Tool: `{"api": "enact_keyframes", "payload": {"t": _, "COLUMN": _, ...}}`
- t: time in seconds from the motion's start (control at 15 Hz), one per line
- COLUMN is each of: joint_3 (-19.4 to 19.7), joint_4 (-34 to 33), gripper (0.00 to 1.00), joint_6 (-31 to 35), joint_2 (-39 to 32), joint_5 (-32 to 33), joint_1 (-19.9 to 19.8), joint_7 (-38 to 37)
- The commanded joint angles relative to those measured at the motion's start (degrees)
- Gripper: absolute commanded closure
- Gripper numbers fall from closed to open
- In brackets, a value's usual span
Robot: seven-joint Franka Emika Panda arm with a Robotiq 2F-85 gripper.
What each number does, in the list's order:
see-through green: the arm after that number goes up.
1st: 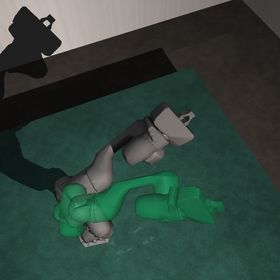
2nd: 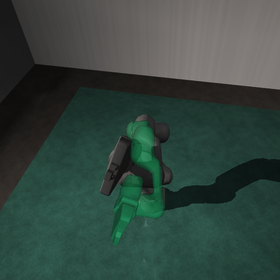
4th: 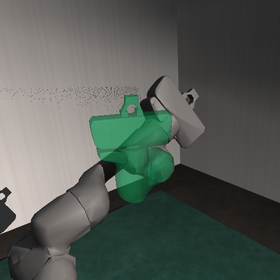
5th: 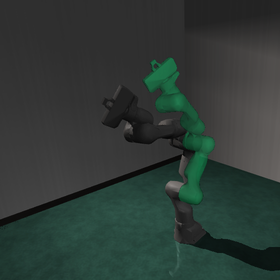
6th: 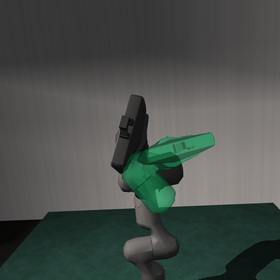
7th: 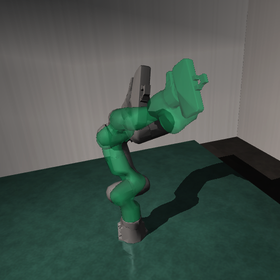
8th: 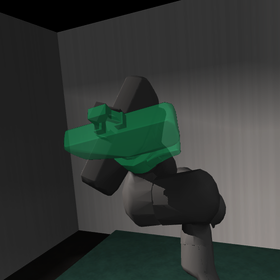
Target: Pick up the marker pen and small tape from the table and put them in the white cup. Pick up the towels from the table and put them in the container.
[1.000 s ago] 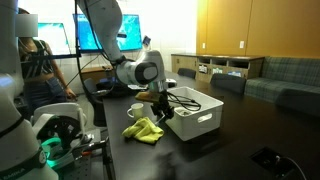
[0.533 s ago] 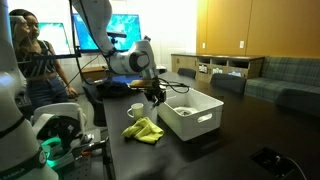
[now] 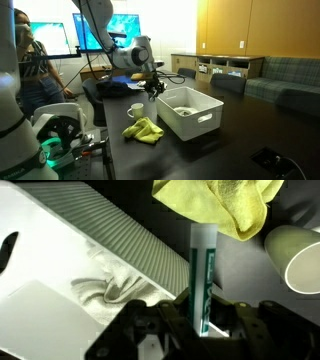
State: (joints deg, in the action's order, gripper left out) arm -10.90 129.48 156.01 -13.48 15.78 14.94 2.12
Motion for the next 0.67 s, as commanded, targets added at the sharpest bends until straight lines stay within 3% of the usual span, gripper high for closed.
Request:
{"api": "enact_keyframes", "payload": {"t": 0.0, "joint_3": 0.4, "joint_4": -4.3, "gripper": 0.91, "joint_6": 0.8, "joint_2": -4.1, "joint_5": 1.5, "joint_1": 1.3, "joint_7": -0.3}}
{"api": "enact_keyframes", "payload": {"t": 0.33, "joint_3": 1.4, "joint_4": -5.7, "gripper": 0.91, "joint_6": 5.7, "joint_2": -9.0, "joint_5": 3.6, "joint_1": 3.5, "joint_7": -1.3}}
{"api": "enact_keyframes", "payload": {"t": 0.6, "joint_3": 4.2, "joint_4": -4.8, "gripper": 0.90, "joint_6": 10.6, "joint_2": -10.2, "joint_5": 5.6, "joint_1": 7.8, "joint_7": -4.7}}
